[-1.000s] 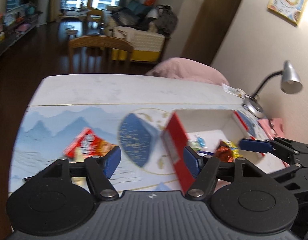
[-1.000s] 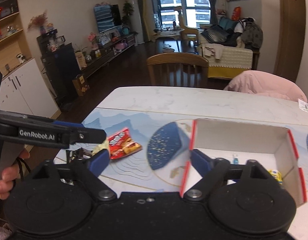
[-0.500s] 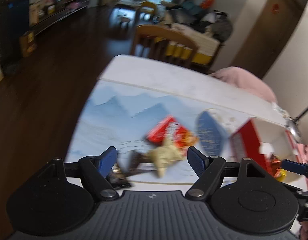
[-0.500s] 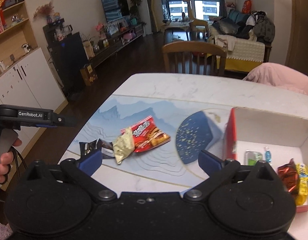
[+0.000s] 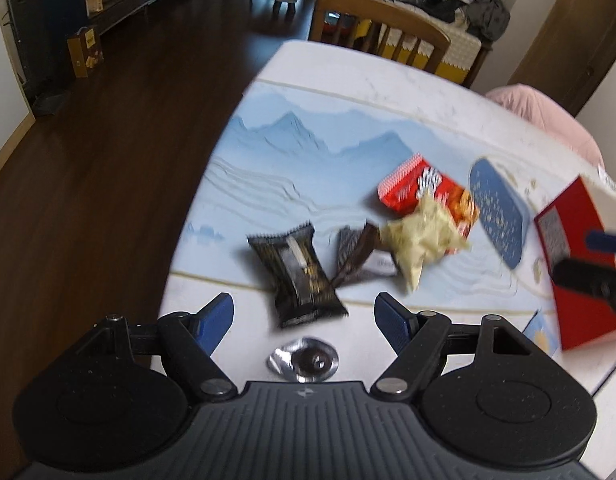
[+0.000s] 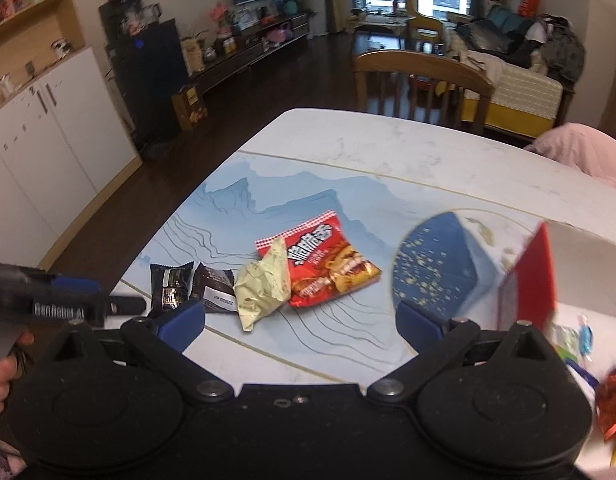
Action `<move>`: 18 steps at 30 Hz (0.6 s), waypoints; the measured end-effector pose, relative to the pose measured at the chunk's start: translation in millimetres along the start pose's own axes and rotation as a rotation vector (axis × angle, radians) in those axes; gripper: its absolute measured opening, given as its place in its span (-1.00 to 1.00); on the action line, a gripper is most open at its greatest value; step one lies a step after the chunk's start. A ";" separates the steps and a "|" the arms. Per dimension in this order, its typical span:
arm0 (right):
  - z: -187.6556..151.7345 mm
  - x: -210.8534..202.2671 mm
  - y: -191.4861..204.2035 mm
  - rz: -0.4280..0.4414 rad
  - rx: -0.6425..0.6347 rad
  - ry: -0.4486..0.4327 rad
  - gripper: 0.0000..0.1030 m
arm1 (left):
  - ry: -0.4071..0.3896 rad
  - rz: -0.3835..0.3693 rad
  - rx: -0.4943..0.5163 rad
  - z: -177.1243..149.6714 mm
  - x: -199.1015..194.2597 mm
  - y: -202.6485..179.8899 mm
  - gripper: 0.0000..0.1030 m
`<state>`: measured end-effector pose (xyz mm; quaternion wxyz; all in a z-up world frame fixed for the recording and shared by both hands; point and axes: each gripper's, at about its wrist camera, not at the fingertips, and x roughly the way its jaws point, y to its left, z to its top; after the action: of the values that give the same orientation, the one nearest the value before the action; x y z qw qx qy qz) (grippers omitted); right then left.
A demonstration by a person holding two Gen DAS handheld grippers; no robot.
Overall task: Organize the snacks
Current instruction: 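Withdraw both tools from the box back over the snack pile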
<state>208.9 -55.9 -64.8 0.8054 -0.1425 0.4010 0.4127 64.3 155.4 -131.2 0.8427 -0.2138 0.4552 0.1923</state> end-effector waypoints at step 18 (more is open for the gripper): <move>22.7 91.0 16.7 0.060 -0.171 0.138 0.66 | 0.039 0.033 0.144 -41.9 38.0 -16.0 0.50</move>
<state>238.6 17.3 -118.1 0.7479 -0.2267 0.4231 0.4586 63.3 124.5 -181.2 0.8436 -0.1486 0.4877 0.1686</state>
